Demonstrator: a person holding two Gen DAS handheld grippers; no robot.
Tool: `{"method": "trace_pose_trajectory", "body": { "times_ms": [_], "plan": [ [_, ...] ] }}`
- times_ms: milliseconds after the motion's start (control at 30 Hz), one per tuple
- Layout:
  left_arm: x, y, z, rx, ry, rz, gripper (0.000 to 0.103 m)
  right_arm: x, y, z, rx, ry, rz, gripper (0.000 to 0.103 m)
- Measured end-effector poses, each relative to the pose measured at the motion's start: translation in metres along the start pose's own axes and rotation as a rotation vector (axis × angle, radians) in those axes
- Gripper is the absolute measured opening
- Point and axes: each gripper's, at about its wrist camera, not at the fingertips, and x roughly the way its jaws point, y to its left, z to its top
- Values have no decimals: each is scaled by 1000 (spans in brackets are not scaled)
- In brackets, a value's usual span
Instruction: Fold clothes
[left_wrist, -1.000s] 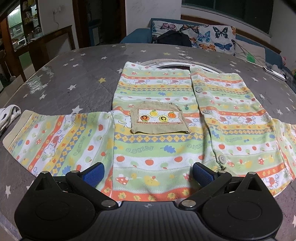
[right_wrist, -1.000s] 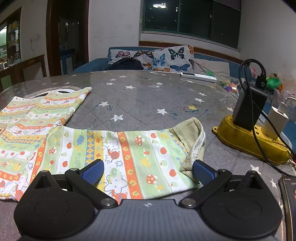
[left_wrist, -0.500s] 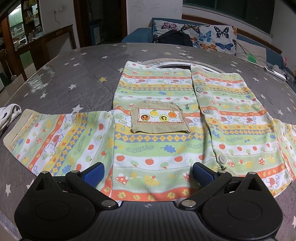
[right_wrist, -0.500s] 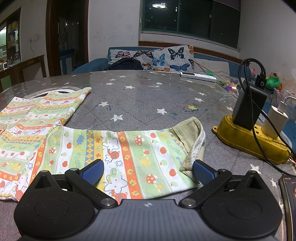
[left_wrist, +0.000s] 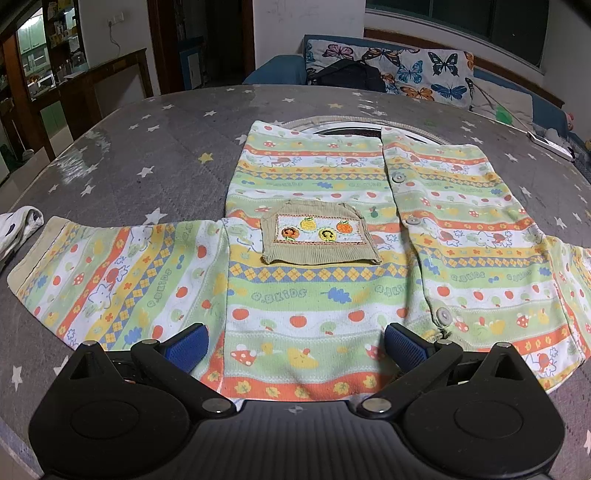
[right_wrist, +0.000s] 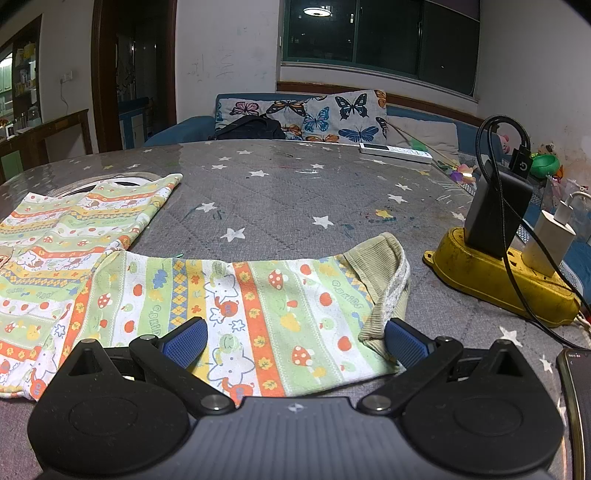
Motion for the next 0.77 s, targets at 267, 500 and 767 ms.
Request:
{"method": "trace_pose_trajectory", "body": {
  "times_ms": [267,500,767],
  "plan": [
    [1,1,0,1,4,-1,103,1,1,0,1,0,1,103],
    [1,1,0,1,6,-1,103,1,1,0,3,1,2,103],
    [1,1,1,0,11,0,103,0,1,0,4,1,2,103]
  ]
}}
